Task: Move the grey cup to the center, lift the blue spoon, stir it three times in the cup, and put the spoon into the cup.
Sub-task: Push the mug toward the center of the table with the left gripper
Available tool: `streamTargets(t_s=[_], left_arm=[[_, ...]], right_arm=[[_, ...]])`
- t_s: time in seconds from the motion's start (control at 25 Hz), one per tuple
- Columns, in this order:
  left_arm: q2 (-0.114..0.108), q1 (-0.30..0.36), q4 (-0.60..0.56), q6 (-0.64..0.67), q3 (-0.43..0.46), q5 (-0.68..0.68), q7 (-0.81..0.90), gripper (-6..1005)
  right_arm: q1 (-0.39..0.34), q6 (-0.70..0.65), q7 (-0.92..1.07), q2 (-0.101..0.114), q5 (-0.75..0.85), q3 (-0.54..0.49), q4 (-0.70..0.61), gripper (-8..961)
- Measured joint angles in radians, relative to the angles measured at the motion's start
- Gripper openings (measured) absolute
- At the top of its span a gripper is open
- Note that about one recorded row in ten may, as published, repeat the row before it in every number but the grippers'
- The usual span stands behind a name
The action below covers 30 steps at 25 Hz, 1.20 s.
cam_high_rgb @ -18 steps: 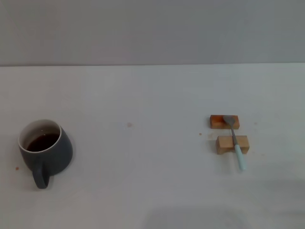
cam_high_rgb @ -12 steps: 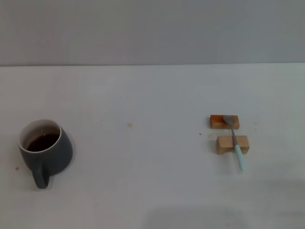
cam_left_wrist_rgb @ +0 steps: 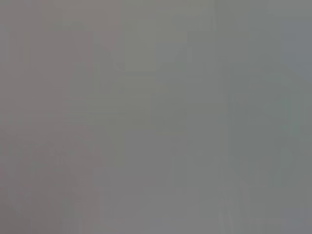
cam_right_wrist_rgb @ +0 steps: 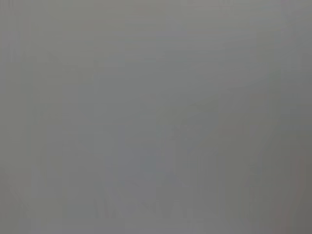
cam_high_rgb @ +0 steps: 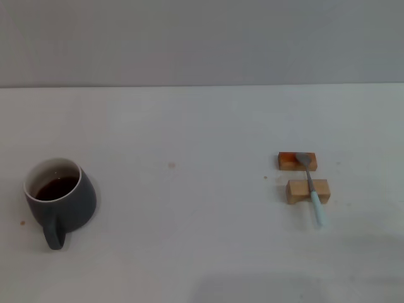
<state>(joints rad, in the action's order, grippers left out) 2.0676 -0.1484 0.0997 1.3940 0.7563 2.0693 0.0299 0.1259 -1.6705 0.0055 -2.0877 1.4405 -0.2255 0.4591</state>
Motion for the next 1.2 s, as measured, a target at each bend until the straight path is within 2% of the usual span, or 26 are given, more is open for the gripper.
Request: streamTargets(t_s=[0.16, 0.28, 0.6, 1.2], left_arm=[[0.0, -0.014, 0.004, -0.033, 0.0, 0.0, -0.045, -2], [0.0, -0.056, 0.004, -0.11, -0.007, 0.005, -0.1, -2], [0.0, -0.095, 0.005, -0.131, -0.06, 0.012, -0.101, -1], [0.002, -0.113, 0.006, -0.171, -0.147, 0.012, -0.102, -1]], right_arm=[[0.001, 0.0, 0.0, 0.0, 0.0, 0.0, 0.006, 708], [0.001, -0.002, 0.001, 0.0, 0.0, 0.0, 0.007, 707], [0.0, -0.011, 0.001, 0.0, 0.0, 0.0, 0.018, 706], [0.0, -0.016, 0.001, 0.003, 0.001, 0.004, 0.022, 705]])
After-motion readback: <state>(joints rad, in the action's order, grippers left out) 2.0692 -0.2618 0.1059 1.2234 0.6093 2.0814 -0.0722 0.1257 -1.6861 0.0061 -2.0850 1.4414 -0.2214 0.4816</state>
